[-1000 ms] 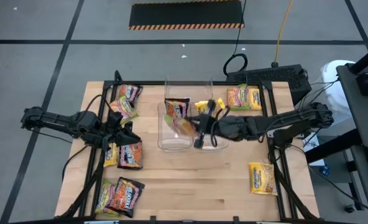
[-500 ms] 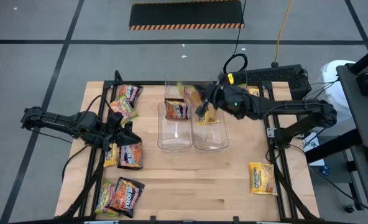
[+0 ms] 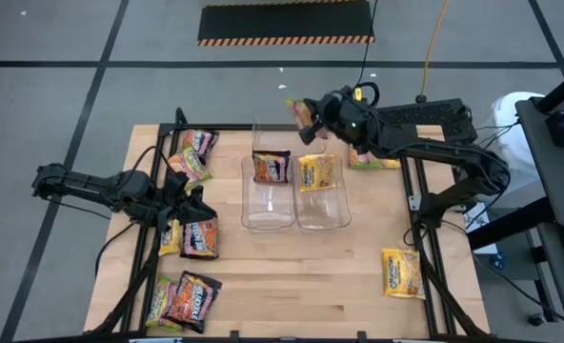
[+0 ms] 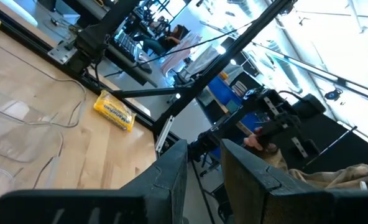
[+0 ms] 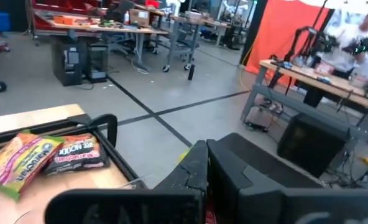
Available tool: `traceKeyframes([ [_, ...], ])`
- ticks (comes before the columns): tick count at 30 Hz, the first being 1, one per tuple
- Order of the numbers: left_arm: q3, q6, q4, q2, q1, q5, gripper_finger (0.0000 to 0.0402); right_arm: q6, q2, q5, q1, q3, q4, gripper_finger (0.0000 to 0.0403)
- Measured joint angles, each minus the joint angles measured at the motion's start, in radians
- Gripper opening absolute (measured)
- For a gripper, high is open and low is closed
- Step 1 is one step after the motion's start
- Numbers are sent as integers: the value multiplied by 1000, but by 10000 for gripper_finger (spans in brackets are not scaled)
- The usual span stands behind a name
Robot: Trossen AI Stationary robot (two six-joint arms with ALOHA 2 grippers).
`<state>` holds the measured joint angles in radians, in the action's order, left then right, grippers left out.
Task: Sort Maruchan noodles
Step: Put the green noodle pack into the top transparent bin
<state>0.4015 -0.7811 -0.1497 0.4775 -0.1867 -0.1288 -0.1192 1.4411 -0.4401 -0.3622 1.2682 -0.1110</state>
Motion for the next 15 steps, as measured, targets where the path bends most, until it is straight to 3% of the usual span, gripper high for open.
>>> traceKeyframes([
  [15,0,0,6,0,0,0,102,157,175,27,-88,0,-51,0],
])
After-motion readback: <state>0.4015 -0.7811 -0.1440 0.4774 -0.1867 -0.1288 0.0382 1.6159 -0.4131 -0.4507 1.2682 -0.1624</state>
